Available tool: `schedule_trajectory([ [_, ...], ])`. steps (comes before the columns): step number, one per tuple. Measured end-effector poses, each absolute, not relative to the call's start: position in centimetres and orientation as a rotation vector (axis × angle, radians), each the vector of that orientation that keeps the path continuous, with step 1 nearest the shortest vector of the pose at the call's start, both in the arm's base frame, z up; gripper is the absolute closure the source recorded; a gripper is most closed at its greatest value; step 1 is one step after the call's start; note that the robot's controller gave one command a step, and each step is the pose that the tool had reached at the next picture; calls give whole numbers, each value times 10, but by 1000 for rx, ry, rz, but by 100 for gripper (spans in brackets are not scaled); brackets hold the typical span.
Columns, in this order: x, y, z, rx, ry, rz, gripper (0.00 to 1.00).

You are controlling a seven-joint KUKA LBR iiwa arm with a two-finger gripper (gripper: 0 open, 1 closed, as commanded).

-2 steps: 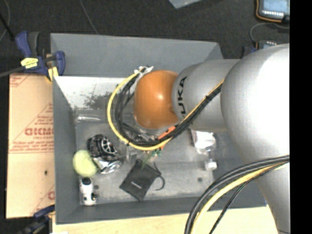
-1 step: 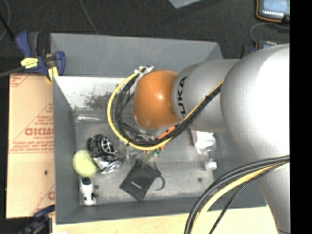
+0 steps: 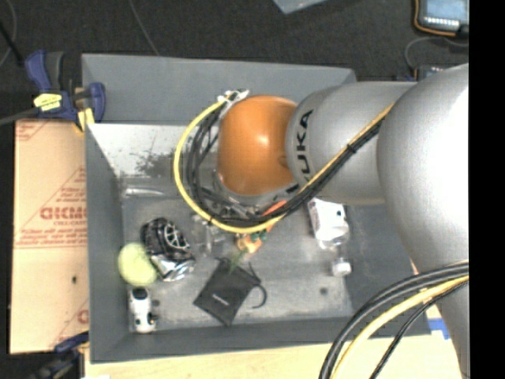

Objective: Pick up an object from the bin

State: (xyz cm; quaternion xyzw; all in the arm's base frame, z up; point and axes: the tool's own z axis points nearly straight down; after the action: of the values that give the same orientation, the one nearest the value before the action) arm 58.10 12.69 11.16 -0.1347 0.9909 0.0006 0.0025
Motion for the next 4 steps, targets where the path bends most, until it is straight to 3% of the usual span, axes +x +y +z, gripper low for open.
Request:
schedule_trajectory([
  [1, 591, 117, 173, -275, 3115, 8, 0],
  [3, 589, 111, 166, -213, 3118, 10, 0],
  [4, 600, 105, 158, -222, 3118, 8, 0],
])
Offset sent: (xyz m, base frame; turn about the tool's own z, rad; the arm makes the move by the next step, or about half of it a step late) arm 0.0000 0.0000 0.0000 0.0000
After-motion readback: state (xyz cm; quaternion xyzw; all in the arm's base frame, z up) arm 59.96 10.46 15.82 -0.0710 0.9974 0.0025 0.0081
